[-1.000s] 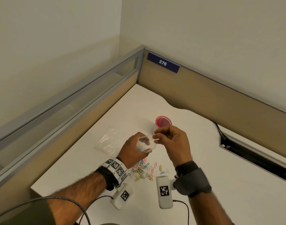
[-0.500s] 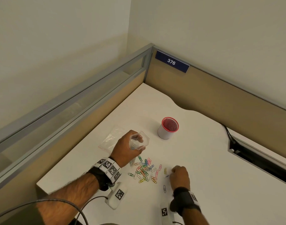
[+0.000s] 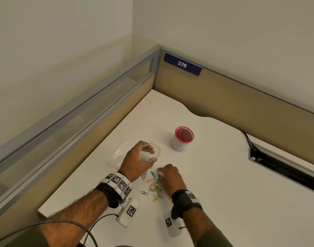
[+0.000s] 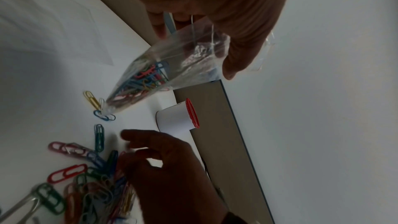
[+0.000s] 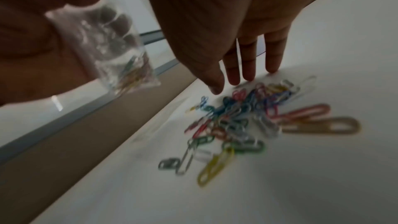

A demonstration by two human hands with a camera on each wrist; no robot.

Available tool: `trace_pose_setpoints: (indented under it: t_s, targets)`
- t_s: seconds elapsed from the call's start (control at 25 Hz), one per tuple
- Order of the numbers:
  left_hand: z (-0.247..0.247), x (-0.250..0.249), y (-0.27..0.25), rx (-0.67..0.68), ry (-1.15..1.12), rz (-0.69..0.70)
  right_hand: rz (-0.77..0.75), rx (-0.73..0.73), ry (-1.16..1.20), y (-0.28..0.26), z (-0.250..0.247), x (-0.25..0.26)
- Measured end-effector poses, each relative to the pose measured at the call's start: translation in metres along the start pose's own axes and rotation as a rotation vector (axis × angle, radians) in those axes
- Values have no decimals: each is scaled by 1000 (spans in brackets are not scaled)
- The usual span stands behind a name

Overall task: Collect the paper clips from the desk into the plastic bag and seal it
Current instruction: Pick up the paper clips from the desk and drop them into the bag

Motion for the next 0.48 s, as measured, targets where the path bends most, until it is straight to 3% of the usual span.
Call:
trace_pose_setpoints:
  t_s: [0.2,0.36,0.48]
  targets:
    - [4,-3,1,5,-32,4,-198,-3,-160,-26,18,3]
    - [7,-4,1,0,-31,6,-84,17,-79,-45,6,-22]
    - [12,-2,-2,12,-46,8,-51,143,-148,-49,10,-21]
Point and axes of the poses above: each hand's wrist, its own y-axis towards the middle knuckle, its own z-axis out of the palm, x = y × z, the point moved 4 cm from there along y, towards the middle knuckle
